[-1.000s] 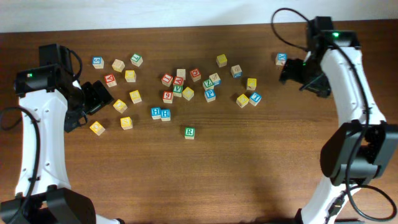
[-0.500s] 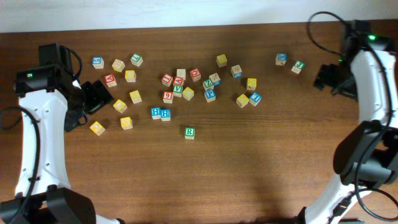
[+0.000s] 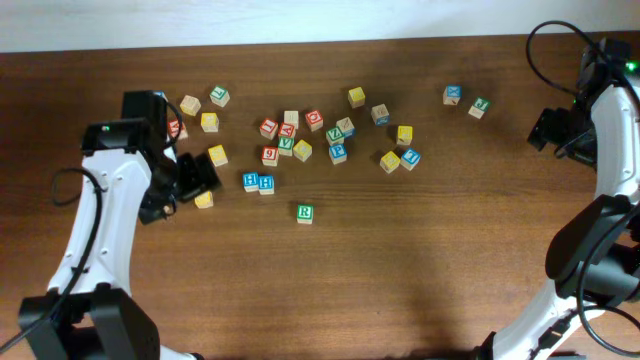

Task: Spell out RSS
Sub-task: 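Grasp a yellow S block with the left gripper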

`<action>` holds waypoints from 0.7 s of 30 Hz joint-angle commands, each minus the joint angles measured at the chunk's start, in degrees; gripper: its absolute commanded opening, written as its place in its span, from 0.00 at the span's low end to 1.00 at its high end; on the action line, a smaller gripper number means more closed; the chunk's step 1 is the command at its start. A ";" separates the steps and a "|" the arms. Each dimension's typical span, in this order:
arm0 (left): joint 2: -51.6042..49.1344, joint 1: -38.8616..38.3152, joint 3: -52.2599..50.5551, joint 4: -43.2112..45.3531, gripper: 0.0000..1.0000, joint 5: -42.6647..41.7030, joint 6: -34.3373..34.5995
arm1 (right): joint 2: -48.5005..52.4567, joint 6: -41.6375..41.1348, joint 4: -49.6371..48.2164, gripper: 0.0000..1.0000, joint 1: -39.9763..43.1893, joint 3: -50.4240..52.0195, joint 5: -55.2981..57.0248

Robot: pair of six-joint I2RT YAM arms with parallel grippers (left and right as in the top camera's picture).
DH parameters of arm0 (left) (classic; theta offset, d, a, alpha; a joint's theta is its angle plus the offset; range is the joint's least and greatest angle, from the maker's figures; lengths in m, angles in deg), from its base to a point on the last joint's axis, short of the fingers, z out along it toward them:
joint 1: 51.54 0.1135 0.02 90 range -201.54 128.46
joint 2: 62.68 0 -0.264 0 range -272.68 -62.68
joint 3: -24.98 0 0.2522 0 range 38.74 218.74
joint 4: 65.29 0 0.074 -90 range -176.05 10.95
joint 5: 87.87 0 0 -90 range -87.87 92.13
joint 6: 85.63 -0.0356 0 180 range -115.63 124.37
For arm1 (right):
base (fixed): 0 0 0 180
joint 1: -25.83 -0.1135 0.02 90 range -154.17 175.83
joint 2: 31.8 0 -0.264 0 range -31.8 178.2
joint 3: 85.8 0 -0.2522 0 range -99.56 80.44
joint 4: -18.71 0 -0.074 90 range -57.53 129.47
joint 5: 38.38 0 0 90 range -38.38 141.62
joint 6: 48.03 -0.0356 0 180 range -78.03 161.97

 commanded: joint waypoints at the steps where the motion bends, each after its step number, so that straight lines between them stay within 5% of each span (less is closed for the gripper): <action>1: 0.02 0.07 -2.27 2.75 0.99 2.62 0.26 | -1.03 0.26 -0.02 0.98 0.17 -0.33 0.74; 4: -0.68 0.07 -4.85 10.10 0.98 3.39 -4.26 | -1.03 0.26 -0.02 0.98 0.17 -0.33 0.74; 7: -2.27 0.07 -9.22 16.39 0.76 3.39 -4.26 | -1.03 0.26 -0.02 0.98 0.17 -0.33 0.74; 12: -7.98 0.07 -11.28 25.49 0.66 3.39 -7.48 | -1.03 0.26 -0.02 0.98 0.15 -0.33 0.74; 21: -14.99 0.02 -11.28 28.26 0.52 3.39 -10.56 | -1.03 0.26 -0.02 0.98 0.17 -0.33 0.74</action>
